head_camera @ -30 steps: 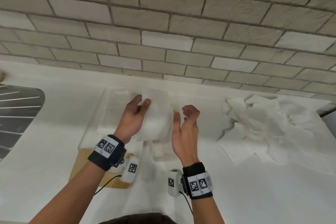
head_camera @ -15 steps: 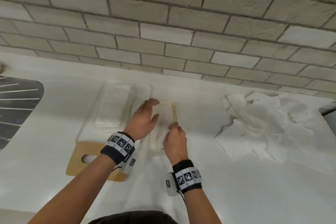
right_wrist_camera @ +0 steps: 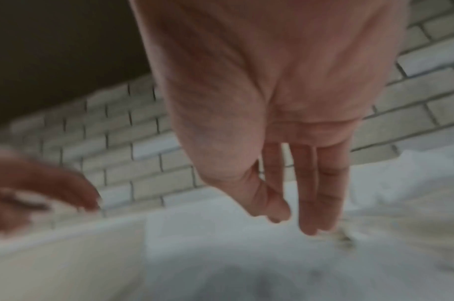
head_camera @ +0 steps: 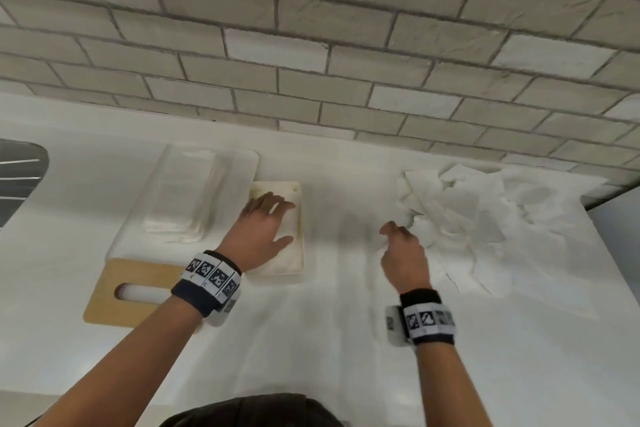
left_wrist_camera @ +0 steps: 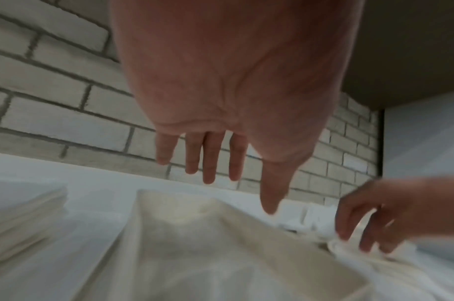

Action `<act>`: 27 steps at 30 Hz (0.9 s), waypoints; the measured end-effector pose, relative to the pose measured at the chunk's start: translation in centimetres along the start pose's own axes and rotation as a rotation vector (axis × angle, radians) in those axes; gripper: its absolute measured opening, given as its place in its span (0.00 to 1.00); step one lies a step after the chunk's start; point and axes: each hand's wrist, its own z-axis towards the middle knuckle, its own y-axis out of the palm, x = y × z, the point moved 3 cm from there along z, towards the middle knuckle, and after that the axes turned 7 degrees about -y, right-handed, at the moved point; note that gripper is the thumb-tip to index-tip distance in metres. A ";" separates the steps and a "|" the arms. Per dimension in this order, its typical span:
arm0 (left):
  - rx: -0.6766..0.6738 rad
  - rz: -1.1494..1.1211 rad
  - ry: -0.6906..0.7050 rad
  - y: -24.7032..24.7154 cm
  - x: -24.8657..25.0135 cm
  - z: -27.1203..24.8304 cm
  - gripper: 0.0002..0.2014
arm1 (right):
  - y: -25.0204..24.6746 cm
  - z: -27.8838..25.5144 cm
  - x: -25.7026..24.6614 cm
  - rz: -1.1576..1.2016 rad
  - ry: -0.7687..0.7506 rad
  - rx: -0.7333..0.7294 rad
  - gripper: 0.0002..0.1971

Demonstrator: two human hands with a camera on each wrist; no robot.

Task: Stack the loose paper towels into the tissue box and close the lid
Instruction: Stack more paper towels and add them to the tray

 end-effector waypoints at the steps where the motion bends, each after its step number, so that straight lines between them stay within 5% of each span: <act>1: 0.076 -0.104 0.032 -0.4 1.2 -0.3 0.29 | -0.1 0.5 2.1 -0.047 -0.032 -0.084 0.33; 4: 0.143 -0.305 0.078 -0.6 5.2 -1.3 0.20 | 0.1 1.5 6.3 -0.189 -0.220 -0.368 0.53; 6: 0.117 -0.322 0.106 0.4 7.5 -1.8 0.17 | 0.9 1.8 8.1 -0.313 -0.311 -0.480 0.55; 12: 0.023 -0.372 0.081 4.3 11.3 -2.8 0.14 | 0.2 2.5 9.2 -0.448 -0.411 -0.308 0.14; 17: 0.012 -0.465 0.018 4.6 12.8 -2.4 0.19 | -3.5 1.9 8.0 0.119 -0.404 0.110 0.06; 23: 0.005 -0.779 -0.047 1.6 16.2 -0.1 0.47 | -9.3 0.4 3.1 0.669 -0.135 0.184 0.25; 27: 0.019 -0.996 -0.066 -0.5 17.9 1.2 0.27 | -12.0 -0.4 -0.6 1.006 -0.146 0.260 0.13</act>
